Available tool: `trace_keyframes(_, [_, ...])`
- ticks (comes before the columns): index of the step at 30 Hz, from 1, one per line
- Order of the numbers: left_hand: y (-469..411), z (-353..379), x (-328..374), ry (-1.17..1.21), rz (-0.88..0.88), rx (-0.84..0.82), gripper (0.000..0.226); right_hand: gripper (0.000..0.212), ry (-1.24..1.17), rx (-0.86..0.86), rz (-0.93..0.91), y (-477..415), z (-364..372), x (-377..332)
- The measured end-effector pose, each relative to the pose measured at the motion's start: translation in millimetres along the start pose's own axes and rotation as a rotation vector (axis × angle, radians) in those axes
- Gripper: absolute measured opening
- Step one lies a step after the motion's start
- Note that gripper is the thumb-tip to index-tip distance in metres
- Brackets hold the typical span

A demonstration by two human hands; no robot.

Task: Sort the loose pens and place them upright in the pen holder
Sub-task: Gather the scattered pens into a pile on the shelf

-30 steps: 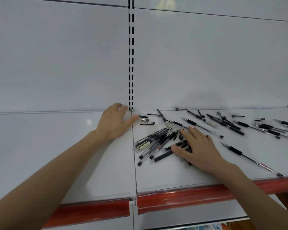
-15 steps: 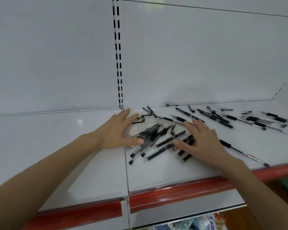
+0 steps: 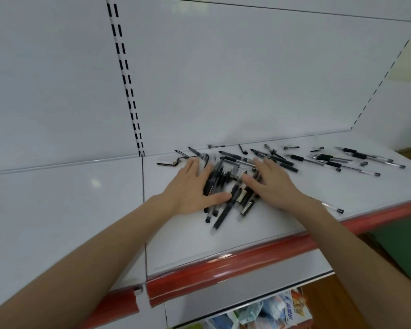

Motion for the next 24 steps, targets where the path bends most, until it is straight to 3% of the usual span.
trace_keyframes(4, [4,2,10,0.053,-0.027,-0.021,0.104,0.063,0.029,0.049,-0.008,16,-31,30])
trace_keyframes(7, [3,2,19,0.027,-0.059,-0.024,0.114,0.044,0.100,0.021,0.058,23,-48,60])
trace_keyframes(12, [-2,4,35,0.039,-0.167,-0.026,0.122,0.019,0.078,0.069,-0.012,10,-62,78])
trace_keyframes(17, [-15,7,75,0.087,-0.263,0.038,0.116,0.028,-0.034,0.087,-0.161,-16,-59,74])
trace_keyframes(20, [-12,9,84,0.107,-0.271,0.068,0.120,0.040,-0.118,0.189,-0.222,-25,-85,97])
trace_keyframes(24, [-11,9,102,0.044,-0.266,0.011,0.122,0.076,0.213,0.048,0.031,-39,-103,155])
Point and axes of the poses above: each hand's wrist, its own y-axis away from the middle knuckle, its own z-axis out of the palm, x = y × z, the point moved 3 cm from there along -y, towards the middle knuckle, and after that the axes turned 11 degrees about -y, right-handed, at the moved point
